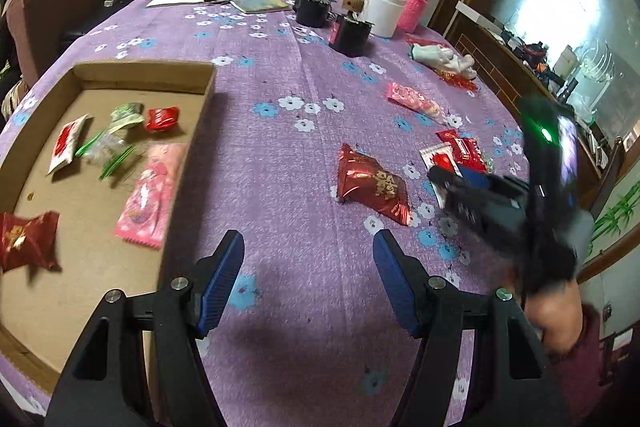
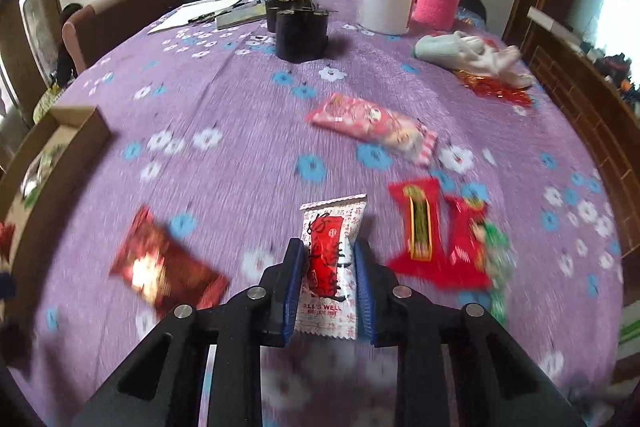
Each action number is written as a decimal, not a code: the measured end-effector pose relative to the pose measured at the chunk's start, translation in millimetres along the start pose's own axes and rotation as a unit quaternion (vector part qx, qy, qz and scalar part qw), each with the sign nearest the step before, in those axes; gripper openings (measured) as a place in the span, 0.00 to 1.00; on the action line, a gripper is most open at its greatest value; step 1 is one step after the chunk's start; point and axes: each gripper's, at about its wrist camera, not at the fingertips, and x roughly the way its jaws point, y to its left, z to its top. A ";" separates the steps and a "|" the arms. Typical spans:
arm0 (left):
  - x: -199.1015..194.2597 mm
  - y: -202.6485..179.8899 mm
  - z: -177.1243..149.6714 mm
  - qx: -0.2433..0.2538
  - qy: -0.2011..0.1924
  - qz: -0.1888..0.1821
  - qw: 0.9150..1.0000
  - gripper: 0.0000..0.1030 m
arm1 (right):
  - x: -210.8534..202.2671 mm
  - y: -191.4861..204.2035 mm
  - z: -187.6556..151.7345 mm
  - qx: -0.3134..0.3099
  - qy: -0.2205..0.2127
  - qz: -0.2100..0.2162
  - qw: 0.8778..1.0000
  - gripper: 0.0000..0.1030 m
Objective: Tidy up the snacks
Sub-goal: 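Grasp the red foil packet with left tool while right grasps white-red wafer packet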
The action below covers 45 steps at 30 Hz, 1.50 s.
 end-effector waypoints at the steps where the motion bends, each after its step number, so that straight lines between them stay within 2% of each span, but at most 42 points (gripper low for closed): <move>1: 2.3 -2.6 3.8 0.003 0.001 0.001 1.000 0.64 | -3.1 0.1 -5.5 0.000 -0.007 -0.002 1.000 0.26; 4: 9.4 -9.6 23.5 0.008 -0.004 -0.007 1.000 0.64 | -7.1 -6.9 -15.4 0.019 -0.025 0.020 0.999 0.26; 9: 44.0 -29.3 62.2 0.035 -0.001 -0.011 0.999 0.64 | -5.9 -26.3 -15.3 0.069 -0.027 0.068 0.995 0.26; 12: 78.1 -39.8 81.3 0.056 0.023 -0.020 0.998 0.64 | -6.2 -26.9 -15.2 0.073 -0.028 0.071 0.994 0.26; 14: 103.1 -44.2 88.1 0.070 0.063 -0.025 0.995 0.64 | -6.5 -27.0 -15.4 0.074 -0.029 0.072 0.994 0.26; 16: 119.8 -44.5 86.2 0.076 0.106 -0.032 0.991 0.63 | -6.7 -28.4 -16.3 0.079 -0.029 0.076 0.994 0.25; 17: 116.7 -48.2 83.6 0.097 0.099 -0.028 0.990 0.64 | -6.5 -29.3 -16.4 0.081 -0.029 0.079 0.993 0.25; 18: 115.0 -51.5 79.8 0.113 0.111 -0.030 0.987 0.64 | -6.4 -30.7 -16.7 0.085 -0.028 0.082 0.993 0.25; 19: 111.2 -53.3 73.5 0.123 0.127 -0.042 0.983 0.64 | -6.4 -31.9 -16.9 0.087 -0.028 0.086 0.992 0.25; 23: 90.0 -61.8 44.4 0.172 0.146 -0.075 0.971 0.64 | -6.1 -33.2 -17.1 0.090 -0.028 0.089 0.991 0.25; 26: 71.5 -68.4 25.5 0.215 0.127 -0.068 0.966 0.64 | -6.4 -33.0 -17.3 0.091 -0.028 0.089 0.991 0.25; 28: 60.5 -71.5 21.5 0.234 0.095 -0.050 0.966 0.64 | -6.3 -33.2 -17.3 0.091 -0.028 0.090 0.991 0.25; 30: 52.2 -77.5 17.2 0.265 0.055 -0.024 0.962 0.65 | -6.5 -33.4 -17.3 0.091 -0.028 0.090 0.991 0.25; 35: 62.3 -99.0 15.9 0.345 0.017 0.010 0.938 0.66 | -7.1 -34.6 -18.1 0.094 -0.028 0.092 0.991 0.25; 36: 67.8 -104.9 14.6 0.363 0.016 0.012 0.932 0.67 | -7.0 -34.9 -18.2 0.094 -0.028 0.092 0.991 0.25; 38: 78.3 -111.2 17.0 0.377 0.025 0.011 0.926 0.69 | -6.8 -35.9 -18.4 0.096 -0.028 0.092 0.991 0.24; 40: 85.1 -113.6 15.3 0.379 0.038 0.001 0.925 0.69 | -6.7 -36.2 -18.4 0.098 -0.028 0.093 0.990 0.24; 43: 84.2 -113.4 14.8 0.362 0.046 0.001 0.931 0.69 | -6.8 -36.6 -18.4 0.096 -0.029 0.090 0.991 0.23; 45: 82.3 -110.9 16.7 0.341 0.055 -0.002 0.938 0.49 | -6.6 -37.3 -18.2 0.097 -0.030 0.087 0.991 0.22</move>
